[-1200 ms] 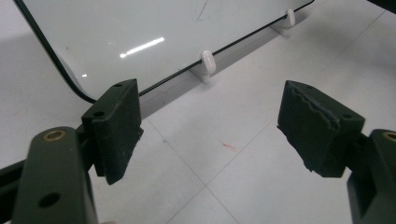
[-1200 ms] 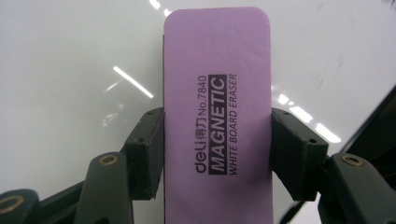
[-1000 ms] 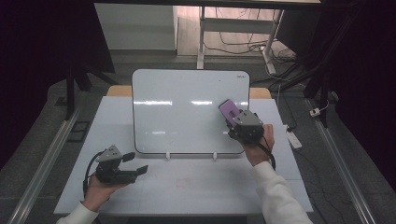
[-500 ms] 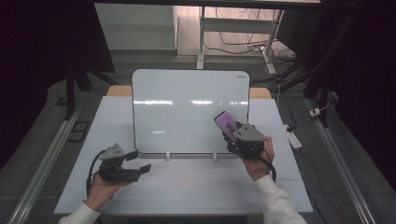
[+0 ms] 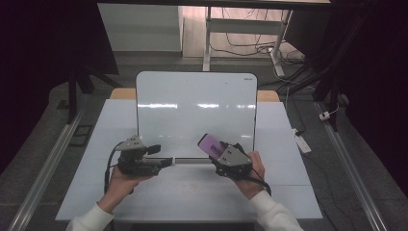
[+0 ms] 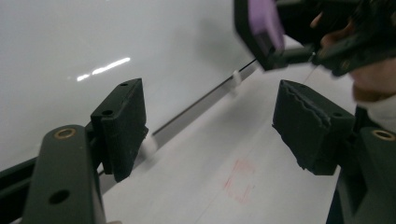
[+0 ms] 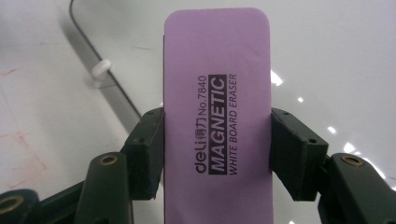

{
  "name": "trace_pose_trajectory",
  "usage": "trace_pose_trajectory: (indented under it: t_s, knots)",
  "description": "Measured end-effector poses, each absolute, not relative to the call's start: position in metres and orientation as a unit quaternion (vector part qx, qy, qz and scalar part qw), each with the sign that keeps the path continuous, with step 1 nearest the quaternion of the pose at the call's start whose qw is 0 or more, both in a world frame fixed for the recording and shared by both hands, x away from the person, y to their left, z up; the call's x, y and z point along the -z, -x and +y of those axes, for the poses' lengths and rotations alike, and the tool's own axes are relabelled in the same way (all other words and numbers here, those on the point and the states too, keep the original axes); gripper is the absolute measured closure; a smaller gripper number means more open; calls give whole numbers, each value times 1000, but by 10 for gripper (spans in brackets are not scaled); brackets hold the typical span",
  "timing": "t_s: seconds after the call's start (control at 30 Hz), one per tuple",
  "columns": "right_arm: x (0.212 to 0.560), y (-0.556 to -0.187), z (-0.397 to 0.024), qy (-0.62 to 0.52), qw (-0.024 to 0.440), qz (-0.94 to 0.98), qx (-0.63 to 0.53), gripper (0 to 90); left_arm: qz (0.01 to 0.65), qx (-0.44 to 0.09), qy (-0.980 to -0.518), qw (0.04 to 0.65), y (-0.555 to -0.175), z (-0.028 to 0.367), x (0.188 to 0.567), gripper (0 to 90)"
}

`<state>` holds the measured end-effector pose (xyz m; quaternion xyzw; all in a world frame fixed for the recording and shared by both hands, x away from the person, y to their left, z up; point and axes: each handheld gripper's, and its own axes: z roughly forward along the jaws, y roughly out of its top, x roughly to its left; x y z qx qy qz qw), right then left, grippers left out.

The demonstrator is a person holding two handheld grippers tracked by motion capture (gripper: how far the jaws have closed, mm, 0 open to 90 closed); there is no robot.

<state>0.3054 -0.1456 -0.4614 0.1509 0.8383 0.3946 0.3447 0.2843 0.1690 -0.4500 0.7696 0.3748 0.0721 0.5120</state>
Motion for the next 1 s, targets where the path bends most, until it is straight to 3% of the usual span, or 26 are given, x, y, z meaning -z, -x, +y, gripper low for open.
trace_pose_trajectory:
  t_s: [0.47, 1.0]
  knots:
    - [478, -295, -131, -96, 331, 850, -398, 403, 362, -15, -786, 501, -315, 141, 449, 298]
    - [480, -287, -124, -54, 336, 853, -396, 403, 336, 49, -803, 489, -330, 123, 457, 410]
